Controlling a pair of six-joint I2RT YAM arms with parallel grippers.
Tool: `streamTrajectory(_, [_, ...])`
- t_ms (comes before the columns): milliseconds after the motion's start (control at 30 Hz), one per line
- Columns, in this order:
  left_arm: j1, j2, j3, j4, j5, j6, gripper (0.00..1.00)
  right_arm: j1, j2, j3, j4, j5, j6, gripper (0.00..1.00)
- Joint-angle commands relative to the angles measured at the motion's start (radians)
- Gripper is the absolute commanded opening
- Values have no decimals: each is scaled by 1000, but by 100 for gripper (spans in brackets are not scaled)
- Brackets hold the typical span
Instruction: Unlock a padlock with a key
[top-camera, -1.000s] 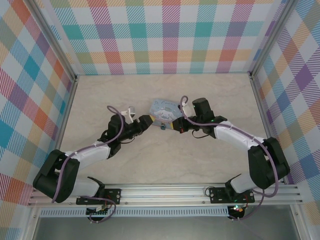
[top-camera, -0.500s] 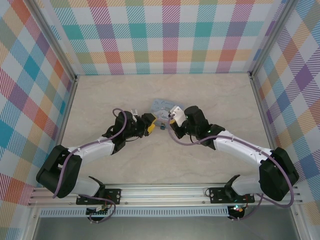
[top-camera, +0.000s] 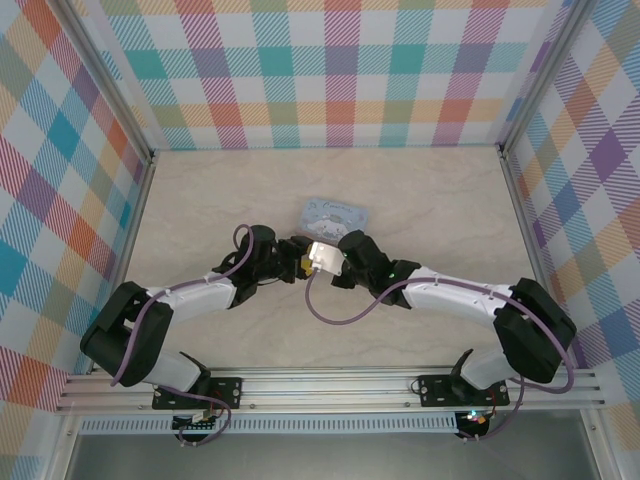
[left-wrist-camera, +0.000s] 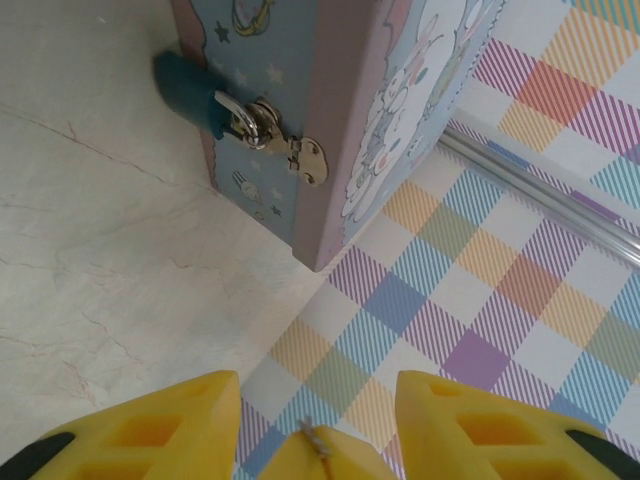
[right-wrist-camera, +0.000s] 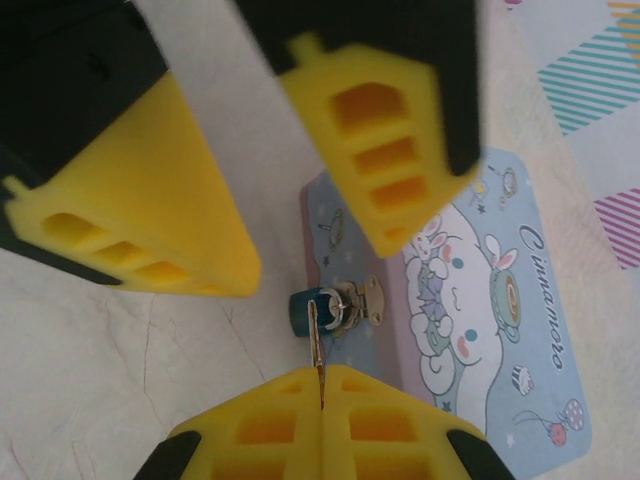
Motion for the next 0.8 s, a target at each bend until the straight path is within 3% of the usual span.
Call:
streamTrajectory(0, [-17,1,41,13,15,-49,42,8,8,38,33,22,-59,0])
streamTrajectory(367, [-38,47,70,23,38,-43,27,26,13,43,49,3,-48,0])
streamTrajectory(600, [-46,61,73,29,41,-39,11,26,12,43,47,15,-43,1])
streamTrajectory(700, [-46,59,76,28,40,-8,0,21,-6,43,14,-1,-16,7])
streamTrajectory(767, [-45,56,92,14,40,53,0,0,-37,51,-49,-57,38,17])
